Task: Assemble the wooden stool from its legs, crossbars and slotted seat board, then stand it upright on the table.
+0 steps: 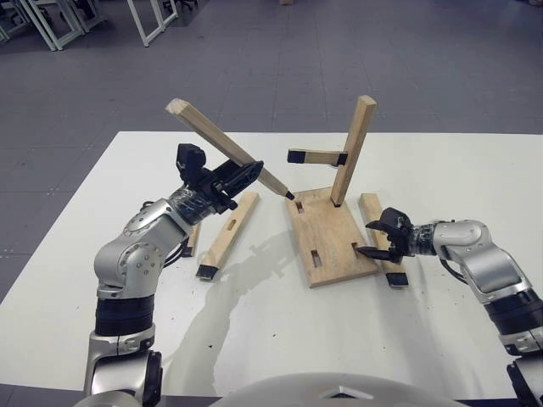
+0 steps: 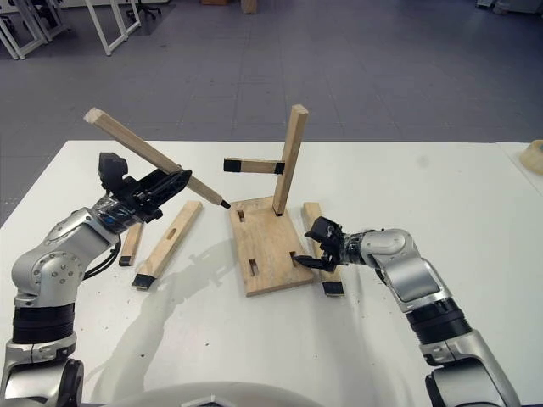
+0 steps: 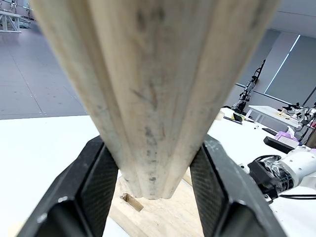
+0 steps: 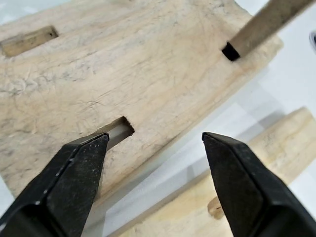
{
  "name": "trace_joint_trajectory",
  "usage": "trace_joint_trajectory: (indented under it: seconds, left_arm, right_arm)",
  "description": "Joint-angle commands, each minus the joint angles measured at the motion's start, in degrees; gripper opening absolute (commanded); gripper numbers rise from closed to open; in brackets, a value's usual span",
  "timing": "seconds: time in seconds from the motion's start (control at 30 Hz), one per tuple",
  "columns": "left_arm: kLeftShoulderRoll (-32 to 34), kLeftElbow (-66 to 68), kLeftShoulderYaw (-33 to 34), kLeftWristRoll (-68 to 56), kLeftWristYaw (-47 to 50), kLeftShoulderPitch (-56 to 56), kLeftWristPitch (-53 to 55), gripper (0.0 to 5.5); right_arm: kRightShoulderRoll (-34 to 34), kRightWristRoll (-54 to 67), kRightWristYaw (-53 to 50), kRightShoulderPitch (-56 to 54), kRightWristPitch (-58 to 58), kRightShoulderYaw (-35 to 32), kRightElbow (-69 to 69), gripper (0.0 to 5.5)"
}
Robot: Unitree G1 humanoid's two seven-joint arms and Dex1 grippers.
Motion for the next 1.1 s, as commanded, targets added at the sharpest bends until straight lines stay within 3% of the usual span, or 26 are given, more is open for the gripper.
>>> trace_joint_trajectory:
  seconds: [0.03,0.17,0.7,1.1]
  left_arm:
    - [-0.21,0.48,0.13,1.24,-0.68,-0.27,0.20,2.04]
    - [1.02,1.62,-2.49,5.47,-3.17,0.30,-0.91,2.04]
    - [-0.55,7.41,-6.82,11.28,-15.67,-1.26,-5.73,2.04]
    - [-4.70,23.86,-9.96,16.05,-24.30,-7.29,-12.35,2.04]
  right_arm:
    - [-4.19,-15.16,2.38,-1.88,-8.53,10.99,0.41,3.48]
    - [-6.38,-21.19,4.01,-3.00,-18.36,14.19,-0.73,3.48]
    - [-16.22,-22.97,3.80,2.45,-60.20,12.82,5.46,3.48]
    - [-16.34,-28.61,0.44,1.26,-68.05,12.32,10.90,3.48]
